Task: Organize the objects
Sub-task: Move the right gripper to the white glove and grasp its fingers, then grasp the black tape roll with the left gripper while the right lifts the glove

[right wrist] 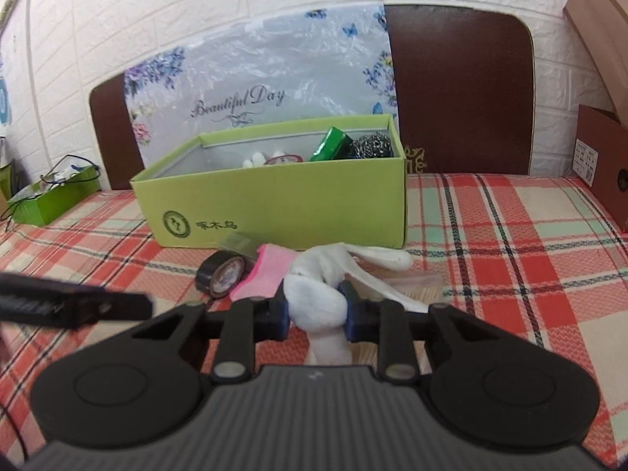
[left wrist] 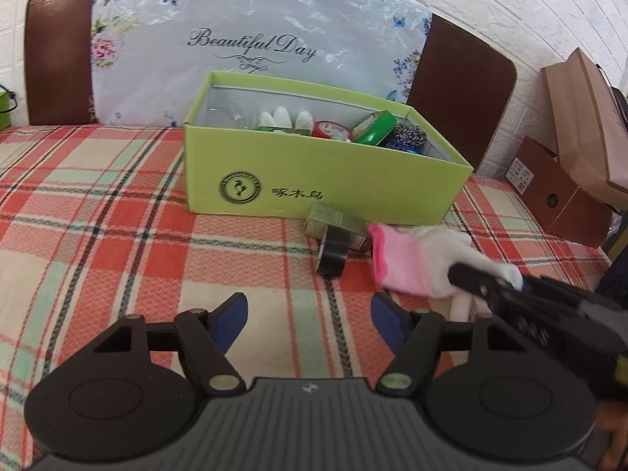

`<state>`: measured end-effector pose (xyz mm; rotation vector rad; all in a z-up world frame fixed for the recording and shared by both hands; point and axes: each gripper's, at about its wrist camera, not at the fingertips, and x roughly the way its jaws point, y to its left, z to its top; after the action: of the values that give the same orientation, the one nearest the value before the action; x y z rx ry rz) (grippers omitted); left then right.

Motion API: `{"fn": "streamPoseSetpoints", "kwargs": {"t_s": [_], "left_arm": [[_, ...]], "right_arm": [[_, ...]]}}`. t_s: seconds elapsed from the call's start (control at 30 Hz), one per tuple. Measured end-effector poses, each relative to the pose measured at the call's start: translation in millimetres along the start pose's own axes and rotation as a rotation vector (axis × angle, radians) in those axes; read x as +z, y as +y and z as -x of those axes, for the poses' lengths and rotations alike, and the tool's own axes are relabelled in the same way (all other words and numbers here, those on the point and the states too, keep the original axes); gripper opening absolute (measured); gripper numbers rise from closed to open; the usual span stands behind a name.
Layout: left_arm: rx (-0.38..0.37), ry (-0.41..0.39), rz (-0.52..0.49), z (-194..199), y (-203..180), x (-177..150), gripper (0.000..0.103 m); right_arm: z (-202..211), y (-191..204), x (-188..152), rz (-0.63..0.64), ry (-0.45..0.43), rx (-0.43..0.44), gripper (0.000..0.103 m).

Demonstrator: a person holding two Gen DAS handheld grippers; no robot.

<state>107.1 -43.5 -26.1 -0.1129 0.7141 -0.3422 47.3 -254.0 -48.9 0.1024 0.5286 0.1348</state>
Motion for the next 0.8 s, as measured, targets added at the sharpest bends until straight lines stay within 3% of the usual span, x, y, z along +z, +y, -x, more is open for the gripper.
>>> {"fn": "streamPoseSetpoints", "kwargs": {"t_s": [0.4, 0.5, 0.57, 0.63, 0.8], "left_arm": [[0.005, 0.033, -0.006, -68, -9, 28, 0.058], [0.034, 0.041, -0.028, -77, -11, 29, 0.048], [0.043, 0.049, -0.055, -76, -12, 29, 0.030], [0.043, 0.062, -0.057, -75, -10, 29, 0.020], [0.075, 0.073, -0.096, -69, -12, 25, 0.020]], "right_arm": [[52, 5, -40, -0.043, 0.103, 0.017, 0.024], [54, 7, -40, -0.043, 0.117, 0.014, 0.024], [54, 7, -40, -0.048, 0.121, 0.017, 0.024], [53, 7, -40, -0.046, 0.132, 0.011, 0.025], [50, 2, -38, -0.050, 0.137, -0.025, 0.030]]}}
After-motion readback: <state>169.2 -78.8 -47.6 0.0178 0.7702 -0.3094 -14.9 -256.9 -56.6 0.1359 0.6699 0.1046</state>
